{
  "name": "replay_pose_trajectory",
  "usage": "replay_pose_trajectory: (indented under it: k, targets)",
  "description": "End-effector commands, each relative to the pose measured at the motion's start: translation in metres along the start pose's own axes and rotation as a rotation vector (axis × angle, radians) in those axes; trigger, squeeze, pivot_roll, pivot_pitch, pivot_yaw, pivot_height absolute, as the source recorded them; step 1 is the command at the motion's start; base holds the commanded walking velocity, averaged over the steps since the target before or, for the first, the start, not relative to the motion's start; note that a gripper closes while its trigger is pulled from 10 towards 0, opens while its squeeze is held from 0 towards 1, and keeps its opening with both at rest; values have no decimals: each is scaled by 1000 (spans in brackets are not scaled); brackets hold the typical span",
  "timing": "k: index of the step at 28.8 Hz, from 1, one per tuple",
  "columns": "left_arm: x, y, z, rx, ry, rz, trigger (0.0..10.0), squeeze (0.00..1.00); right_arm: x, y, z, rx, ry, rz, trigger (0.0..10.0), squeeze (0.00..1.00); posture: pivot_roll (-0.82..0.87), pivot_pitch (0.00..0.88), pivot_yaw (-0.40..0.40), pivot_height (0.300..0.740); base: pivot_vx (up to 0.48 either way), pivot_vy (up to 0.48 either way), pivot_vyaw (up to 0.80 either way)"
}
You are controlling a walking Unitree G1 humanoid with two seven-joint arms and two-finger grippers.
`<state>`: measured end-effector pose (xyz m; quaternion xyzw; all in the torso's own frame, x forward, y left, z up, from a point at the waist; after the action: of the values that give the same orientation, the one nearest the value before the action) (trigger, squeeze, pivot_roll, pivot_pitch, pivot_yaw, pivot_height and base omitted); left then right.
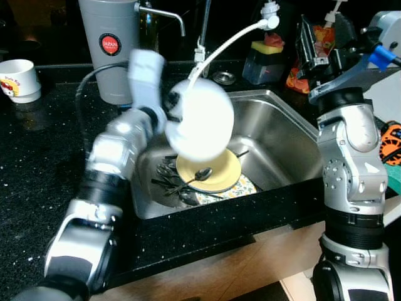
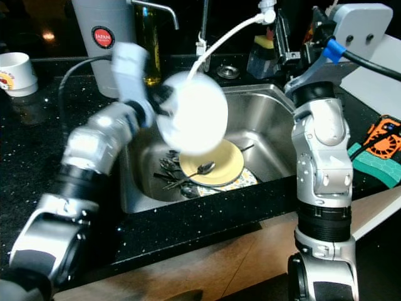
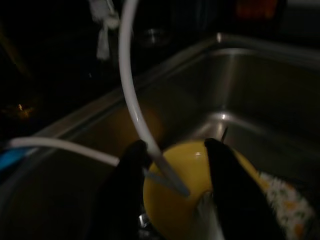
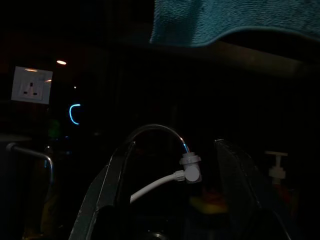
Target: Kitchen organization
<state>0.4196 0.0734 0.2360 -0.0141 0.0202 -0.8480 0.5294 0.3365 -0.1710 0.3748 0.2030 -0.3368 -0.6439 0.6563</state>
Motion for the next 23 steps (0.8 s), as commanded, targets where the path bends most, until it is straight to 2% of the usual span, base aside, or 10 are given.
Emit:
replay_pose_trajectory:
  k: [1,2,4,5,6,7,12,13,14,23]
  targets:
    - [11,1,4,45,-52,-48,10000,1000,4,-2,-4,-8,2,-17,10000,0,12,0,-83,740,0,0,0]
    - [13,0,17,108,-137,-72,10000,1000,4,-2,-4,-9,2,-18,10000,0,12,0,-83,740,0,0,0]
    - [13,0,17,108,-137,-72,10000,1000,4,-2,-4,-9,2,-18,10000,0,12,0,-83,740,0,0,0]
    - [3,-6,48,242,-256,-71,10000,129,4,-2,-4,-9,3,-15,10000,0,14,0,-90,740,0,0,0]
    - [3,-6,48,242,-256,-71,10000,129,4,-2,-4,-9,3,-15,10000,0,14,0,-90,740,0,0,0]
    - [-14,-15,78,370,-321,-28,10000,0,3,-2,-4,-8,4,-11,10000,0,16,0,-89,740,0,0,0]
    - [-35,-34,113,504,-291,40,10000,0,0,-2,-5,-10,9,2,10000,0,16,0,-89,740,0,0,0]
    - [-22,-44,119,524,-119,20,10000,0,-6,-4,-9,-25,18,14,10000,0,24,0,-85,740,0,0,0]
    - [-6,-47,119,550,-68,-16,10000,0,-7,-6,-12,-37,29,9,10000,0,32,5,-78,740,0,0,0]
    - [54,-54,110,671,-95,-62,10000,0,7,-12,-25,-102,57,-75,10000,0,26,18,-94,740,0,0,0]
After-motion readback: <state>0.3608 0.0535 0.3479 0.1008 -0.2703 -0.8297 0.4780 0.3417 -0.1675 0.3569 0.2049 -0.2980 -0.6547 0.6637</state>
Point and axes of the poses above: a point about 5 cm out from each wrist's last joint towards the gripper, its own y axis pointing out of the wrist towards the gripper, its own z axis along the axis of the wrist's last joint, x = y × z, the point moved 4 cm from there along y, pointing out of the wrist towards the gripper, and after that the axes turned 11 degrees about -y, right-handed, at the moved point
